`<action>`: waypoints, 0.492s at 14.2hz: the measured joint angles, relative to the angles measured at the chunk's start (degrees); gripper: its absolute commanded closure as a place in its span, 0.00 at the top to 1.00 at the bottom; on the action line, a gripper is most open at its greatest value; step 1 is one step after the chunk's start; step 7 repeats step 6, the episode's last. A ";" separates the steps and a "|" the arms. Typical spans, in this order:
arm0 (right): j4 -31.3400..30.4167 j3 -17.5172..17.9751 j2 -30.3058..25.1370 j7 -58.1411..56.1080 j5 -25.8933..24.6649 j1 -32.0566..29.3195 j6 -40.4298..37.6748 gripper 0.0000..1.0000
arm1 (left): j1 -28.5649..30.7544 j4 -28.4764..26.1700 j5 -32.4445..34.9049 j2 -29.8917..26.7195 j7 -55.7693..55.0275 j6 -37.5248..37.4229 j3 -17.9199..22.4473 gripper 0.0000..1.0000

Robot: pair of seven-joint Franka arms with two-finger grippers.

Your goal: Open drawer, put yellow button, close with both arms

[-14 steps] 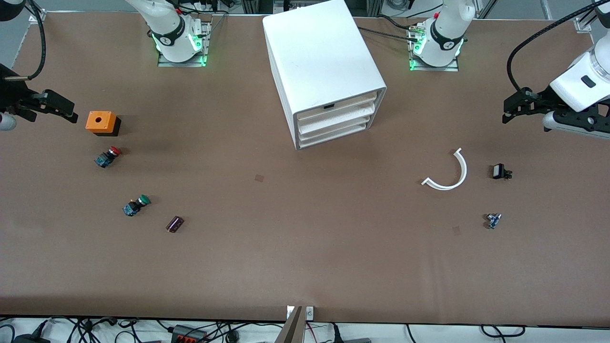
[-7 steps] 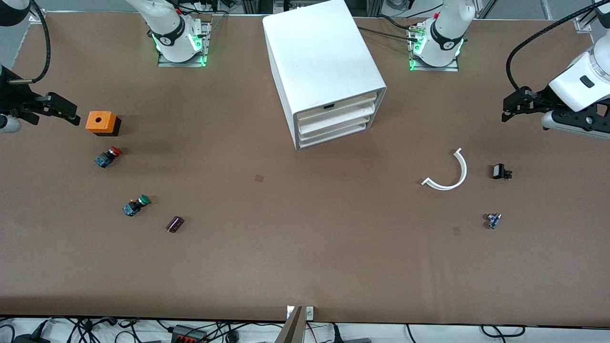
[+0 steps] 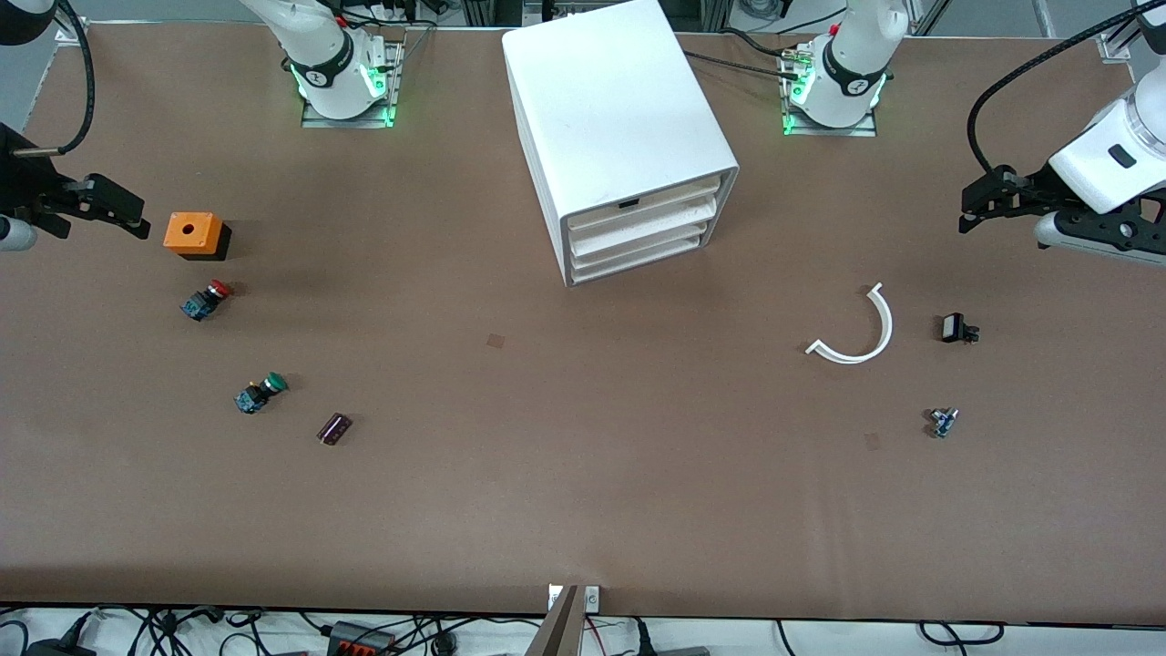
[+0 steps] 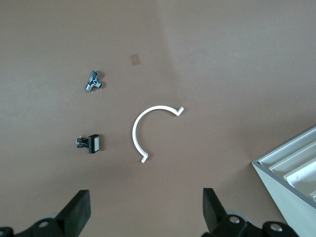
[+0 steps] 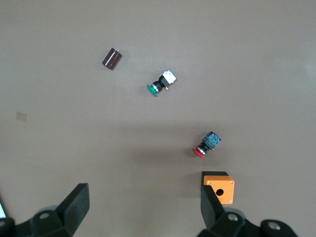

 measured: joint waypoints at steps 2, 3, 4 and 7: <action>0.00 0.00 -0.13 -0.16 -0.01 0.00 0.00 1.00 | 0.00 0.00 0.00 0.00 0.00 -0.02 0.00 1.00; 0.00 0.00 -0.18 -0.20 -0.01 0.00 0.00 1.00 | 0.00 0.00 0.00 0.00 0.01 -0.03 0.00 1.00; 0.00 0.00 -0.18 -0.23 -0.02 0.00 0.00 1.00 | 0.00 0.00 0.00 0.00 0.01 -0.03 0.00 1.00; 0.00 0.00 -0.18 -0.25 -0.03 0.00 -0.01 1.00 | 0.00 0.00 0.00 0.00 0.02 -0.04 0.00 1.00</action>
